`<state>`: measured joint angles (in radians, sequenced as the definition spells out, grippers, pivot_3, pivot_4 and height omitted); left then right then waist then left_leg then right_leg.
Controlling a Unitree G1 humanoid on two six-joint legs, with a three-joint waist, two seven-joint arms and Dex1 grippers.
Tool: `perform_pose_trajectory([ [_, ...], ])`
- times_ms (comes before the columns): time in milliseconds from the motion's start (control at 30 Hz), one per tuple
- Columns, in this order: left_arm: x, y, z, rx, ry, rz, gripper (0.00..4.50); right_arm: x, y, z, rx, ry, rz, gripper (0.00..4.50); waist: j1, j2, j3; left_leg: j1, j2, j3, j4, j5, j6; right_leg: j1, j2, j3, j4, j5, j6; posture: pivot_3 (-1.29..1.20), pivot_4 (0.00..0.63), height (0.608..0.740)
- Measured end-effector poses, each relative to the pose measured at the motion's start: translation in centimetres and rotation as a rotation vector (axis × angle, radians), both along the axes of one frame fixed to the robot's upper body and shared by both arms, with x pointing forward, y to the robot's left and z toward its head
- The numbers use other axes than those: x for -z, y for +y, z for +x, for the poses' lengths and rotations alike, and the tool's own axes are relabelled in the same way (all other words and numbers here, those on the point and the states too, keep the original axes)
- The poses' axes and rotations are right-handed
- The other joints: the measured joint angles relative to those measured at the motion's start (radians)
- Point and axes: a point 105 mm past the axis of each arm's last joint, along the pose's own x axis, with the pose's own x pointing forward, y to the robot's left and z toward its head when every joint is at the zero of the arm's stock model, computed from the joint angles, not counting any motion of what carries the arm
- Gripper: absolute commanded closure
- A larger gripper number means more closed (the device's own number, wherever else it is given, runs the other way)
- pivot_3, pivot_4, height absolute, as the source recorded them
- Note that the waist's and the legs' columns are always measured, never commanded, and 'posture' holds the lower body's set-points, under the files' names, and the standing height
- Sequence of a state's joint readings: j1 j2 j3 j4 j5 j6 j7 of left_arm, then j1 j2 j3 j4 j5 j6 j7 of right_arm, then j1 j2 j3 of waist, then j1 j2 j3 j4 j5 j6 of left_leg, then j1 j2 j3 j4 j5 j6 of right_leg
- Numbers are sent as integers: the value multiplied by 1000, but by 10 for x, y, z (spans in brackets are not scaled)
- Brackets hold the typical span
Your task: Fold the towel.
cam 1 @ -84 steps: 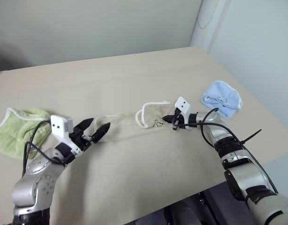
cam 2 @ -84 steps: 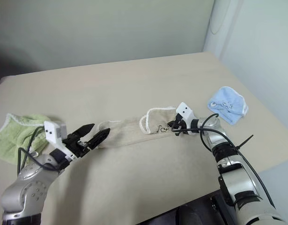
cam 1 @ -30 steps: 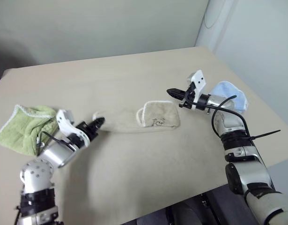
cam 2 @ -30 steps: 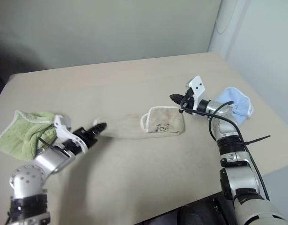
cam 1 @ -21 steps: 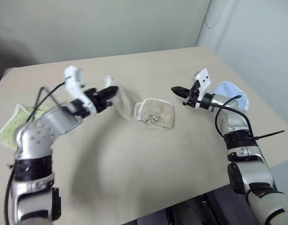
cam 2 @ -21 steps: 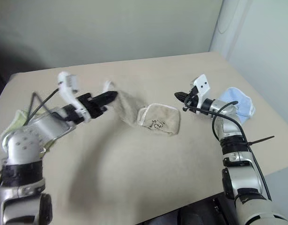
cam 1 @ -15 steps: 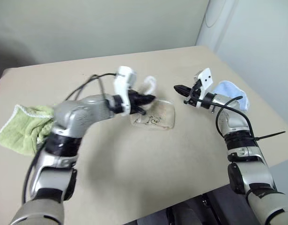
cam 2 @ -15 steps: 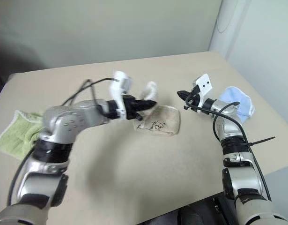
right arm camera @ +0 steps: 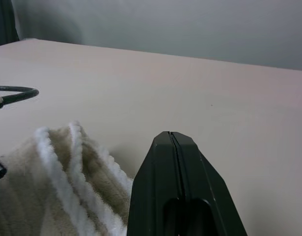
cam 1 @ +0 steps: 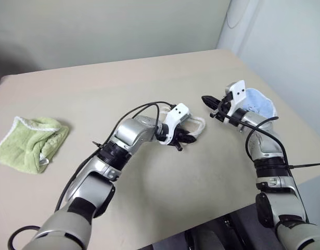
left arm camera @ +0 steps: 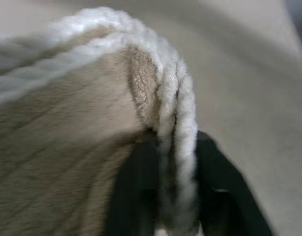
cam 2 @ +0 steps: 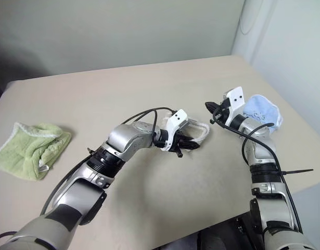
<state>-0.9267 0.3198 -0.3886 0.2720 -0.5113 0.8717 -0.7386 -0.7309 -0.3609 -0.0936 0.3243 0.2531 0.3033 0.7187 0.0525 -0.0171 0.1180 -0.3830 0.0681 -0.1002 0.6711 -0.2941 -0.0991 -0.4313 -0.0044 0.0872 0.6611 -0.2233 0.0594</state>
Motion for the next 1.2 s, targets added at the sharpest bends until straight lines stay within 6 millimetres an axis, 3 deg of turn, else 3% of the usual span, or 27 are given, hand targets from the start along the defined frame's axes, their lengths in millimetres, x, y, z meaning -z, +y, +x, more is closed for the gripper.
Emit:
perform_pose_trajectory([
  [167, -28, 7, -1, -21, -26, -139, 670, 1, -1, 0, 1, 14, -6, 4500, 1, 0, 0, 0, -1, 0, 3, 0, 1, 0, 0, 1, 0, 1, 1, 0, 150, 740],
  [267, -44, 23, -2, -58, -72, -218, 670, 3, -2, -2, -16, 32, -15, 4500, 0, 0, 0, 0, 0, 0, 4, 0, 1, 0, 0, 1, 0, 1, 1, 0, 150, 740],
  [367, -52, 56, 14, -203, -135, -268, 1336, 6, -4, -7, -51, 68, -19, 4500, 0, 0, 0, 0, 0, 0, 4, 0, 1, 0, 0, 1, 0, 1, 1, 0, 150, 740],
  [500, -60, 87, 28, -324, -257, -274, 2742, 11, 9, -21, -139, 112, -14, 4500, 1, 0, 0, 0, -1, 0, 5, 0, 1, 1, 0, 1, 0, 1, 1, 0, 150, 740],
  [600, -46, 88, 31, -329, -281, -240, 3783, 11, 26, -29, -209, 127, -14, 4500, 1, 0, 0, 0, -1, -1, 7, -1, 2, 1, 0, 1, 0, 1, 1, 0, 150, 740],
  [667, -27, 82, 30, -300, -258, -199, 4477, 18, 36, -31, -236, 148, -10, 4500, 0, 0, 0, 0, -1, -2, 8, -2, 4, 2, 0, 1, 0, 1, 1, 0, 150, 740],
  [733, -5, 77, 28, -276, -213, -161, 4477, 34, 46, -34, -256, 194, -24, 4500, 0, 0, 0, 0, -2, -3, 8, -3, 5, 1, 0, 1, 0, 1, 1, 0, 150, 740],
  [833, 32, 85, 33, -308, -168, -67, 4477, 72, 52, -30, -230, 310, -56, 4500, -2, 0, 0, 0, -1, -7, 8, -3, 5, 0, -2, 2, 0, 1, 1, 0, 150, 740],
  [867, 37, 86, 34, -310, -174, -54, 4477, 82, 52, -29, -218, 339, -66, 4500, -1, 0, 0, 0, -1, -8, 8, -3, 5, 0, -2, 2, 0, 1, 1, 0, 150, 740],
  [900, 38, 85, 36, -302, -197, -40, 4477, 91, 51, -28, -201, 356, -70, 4500, -1, 0, -1, 0, -1, -8, 8, -3, 5, 0, -2, 2, 0, 1, 1, 0, 150, 740],
  [1067, 41, 84, 41, -316, -234, -46, 4477, 94, 47, -20, -158, 317, -103, 4500, -2, 3, -3, 9, -3, -6, 8, -8, 15, 10, -2, 3, 0, 1, 0, 0, 150, 740],
  [1133, 30, 86, 41, -368, -215, -184, 4477, 90, 41, -23, -157, 307, -87, 4500, -1, 3, -3, 6, -5, -1, 10, -8, 15, 10, -2, 3, 0, 1, 0, 0, 150, 740],
  [1200, 8, 98, 40, -429, -216, -324, 4500, 82, 28, -25, -141, 300, -63, 4130, -1, 3, -2, 2, -4, 0, 11, -6, 12, 7, -1, 2, -2, 1, 0, 0, 150, 740],
])
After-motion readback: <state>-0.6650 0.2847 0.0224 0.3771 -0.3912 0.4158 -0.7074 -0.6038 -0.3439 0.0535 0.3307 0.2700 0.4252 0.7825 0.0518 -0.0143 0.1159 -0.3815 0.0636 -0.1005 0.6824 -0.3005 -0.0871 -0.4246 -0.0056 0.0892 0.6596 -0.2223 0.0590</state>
